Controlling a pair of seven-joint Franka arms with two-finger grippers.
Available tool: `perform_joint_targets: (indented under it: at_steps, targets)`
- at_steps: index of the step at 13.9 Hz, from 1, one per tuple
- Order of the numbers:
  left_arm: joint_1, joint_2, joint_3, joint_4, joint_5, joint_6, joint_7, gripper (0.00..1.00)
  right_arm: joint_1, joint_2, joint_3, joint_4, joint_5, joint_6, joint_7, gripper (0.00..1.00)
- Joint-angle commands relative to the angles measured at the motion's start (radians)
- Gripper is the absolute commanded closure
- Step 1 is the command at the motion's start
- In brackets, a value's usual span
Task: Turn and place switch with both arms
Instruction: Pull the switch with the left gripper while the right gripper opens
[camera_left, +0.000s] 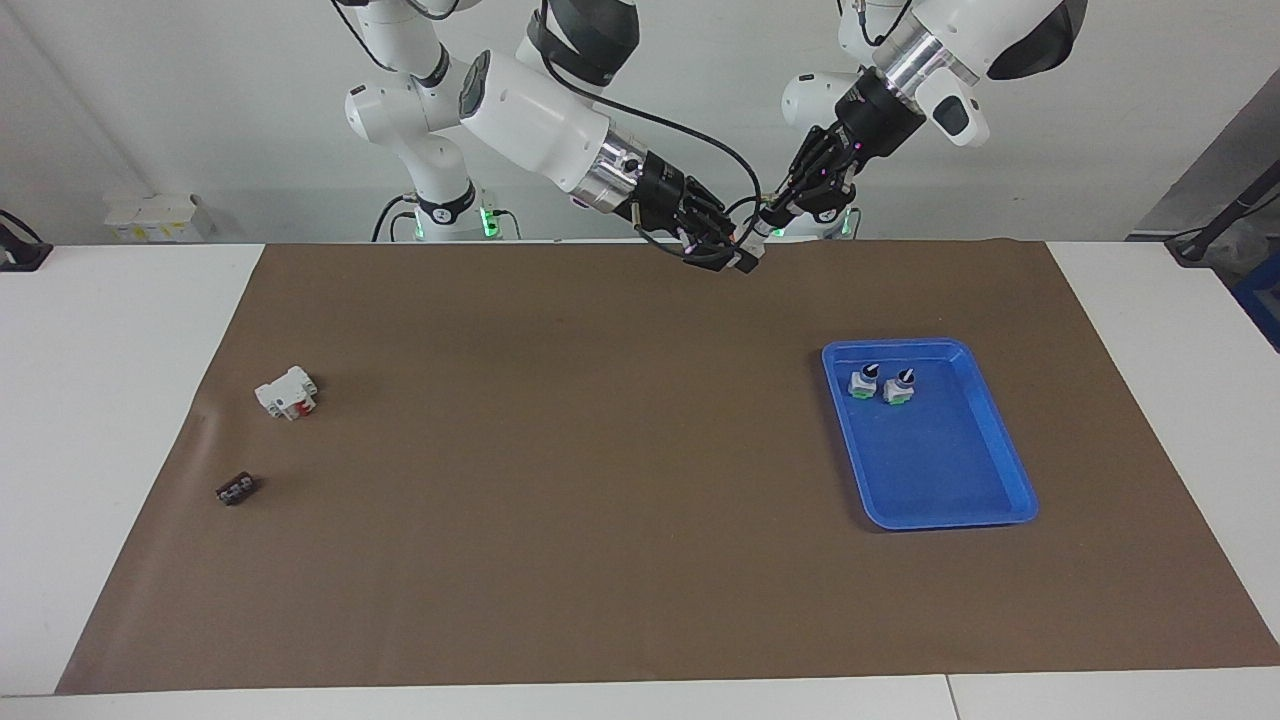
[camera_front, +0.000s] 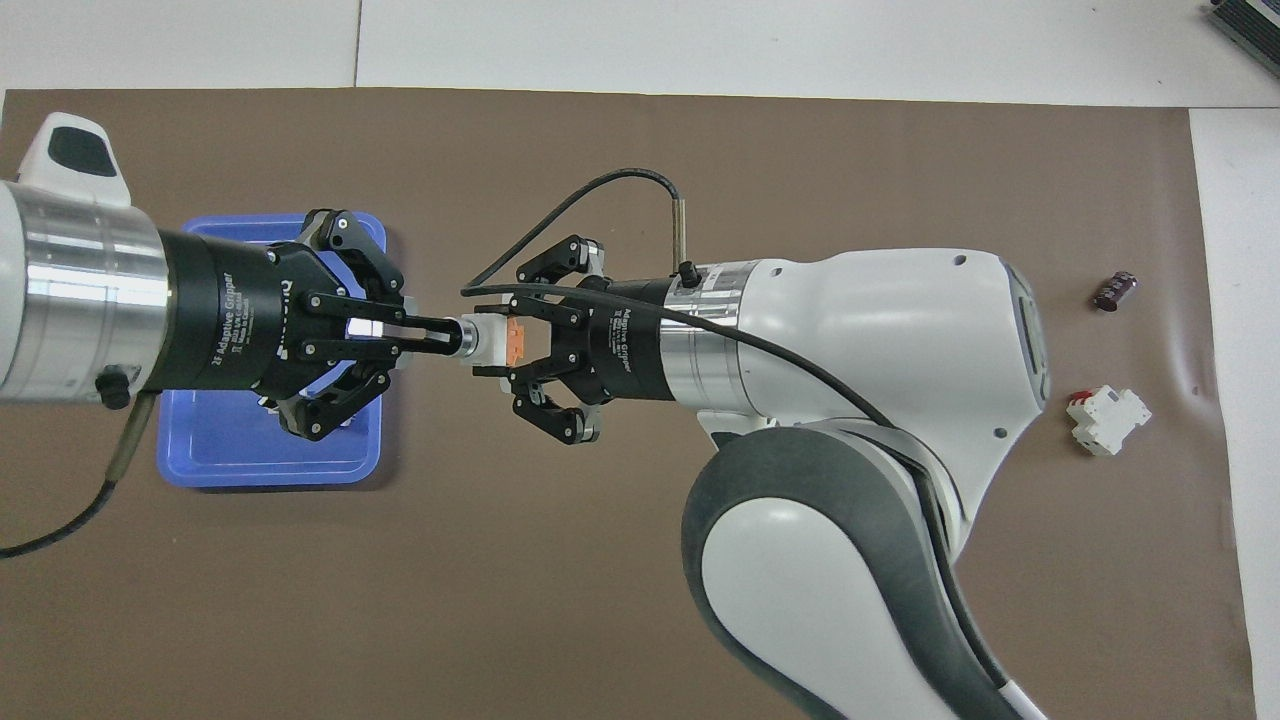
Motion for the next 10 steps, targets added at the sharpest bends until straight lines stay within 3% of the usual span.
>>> perform_joint_targets:
  at_steps: [1,10]
  targets:
    - [-0.024,-0.028,-0.022,-0.028,-0.084,0.018,-0.133,1.0,0.011,0.036,0.015,0.032,0.003,0.041,0.02,1.0]
    - [-0.023,-0.03,-0.021,-0.032,-0.082,0.007,-0.153,1.0,0.008,0.036,0.017,0.029,0.003,0.041,0.015,1.0]
